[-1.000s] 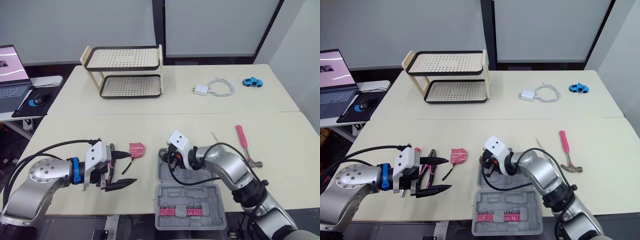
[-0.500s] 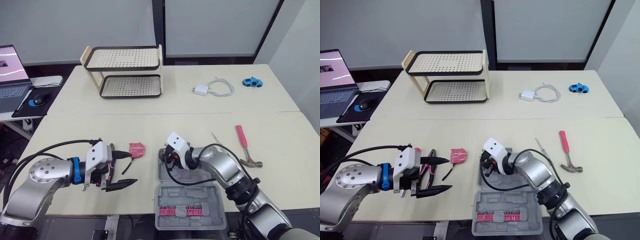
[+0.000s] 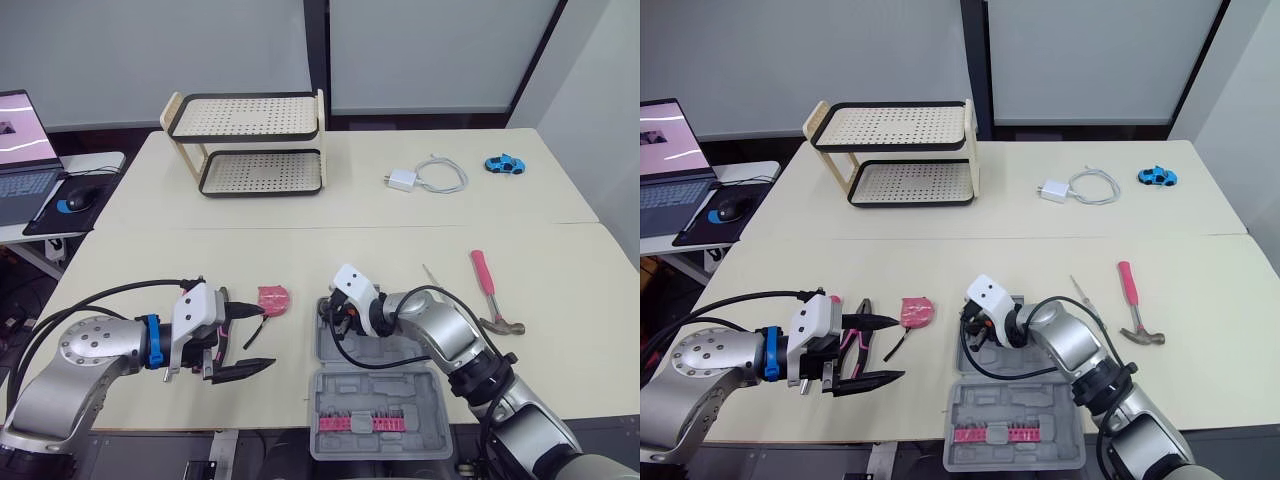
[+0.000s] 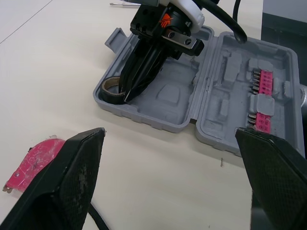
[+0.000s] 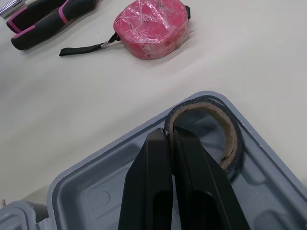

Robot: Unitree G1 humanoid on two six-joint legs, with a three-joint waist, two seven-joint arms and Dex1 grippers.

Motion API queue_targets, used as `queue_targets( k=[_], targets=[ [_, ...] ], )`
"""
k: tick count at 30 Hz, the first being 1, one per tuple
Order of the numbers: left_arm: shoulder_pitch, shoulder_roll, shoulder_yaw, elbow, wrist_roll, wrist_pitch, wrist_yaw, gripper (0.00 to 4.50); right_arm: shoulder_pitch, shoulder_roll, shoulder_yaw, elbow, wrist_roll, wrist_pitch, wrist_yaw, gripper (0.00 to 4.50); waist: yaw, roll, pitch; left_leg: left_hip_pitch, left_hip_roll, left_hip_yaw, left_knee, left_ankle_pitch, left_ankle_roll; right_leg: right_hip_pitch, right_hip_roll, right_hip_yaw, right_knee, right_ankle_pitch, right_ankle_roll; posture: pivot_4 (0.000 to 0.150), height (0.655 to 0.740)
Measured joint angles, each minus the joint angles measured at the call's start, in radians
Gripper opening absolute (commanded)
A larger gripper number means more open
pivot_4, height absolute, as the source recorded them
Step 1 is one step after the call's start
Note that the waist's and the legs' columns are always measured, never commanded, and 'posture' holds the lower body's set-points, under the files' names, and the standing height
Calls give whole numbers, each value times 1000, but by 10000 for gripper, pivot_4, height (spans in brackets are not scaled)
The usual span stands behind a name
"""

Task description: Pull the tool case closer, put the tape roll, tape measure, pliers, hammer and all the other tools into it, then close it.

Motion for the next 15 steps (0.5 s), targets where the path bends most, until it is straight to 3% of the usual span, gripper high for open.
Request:
queue_targets(
  k=[13, 15],
  targets=[
    [-6, 0, -6, 0, 2, 0, 7, 45000, 0, -2, -2, 0, -1, 8, 7, 344, 0, 0, 0, 0, 0, 0, 0, 0, 0, 0, 0, 0, 0, 0, 0, 1500, 7400],
    [-6, 0, -7, 0, 3, 0, 9, 45000, 0, -1, -4, 0, -1, 8, 5, 6068, 0, 0, 0, 0, 0, 0, 0, 0, 0, 0, 0, 0, 0, 0, 0, 1500, 7400]
  ],
)
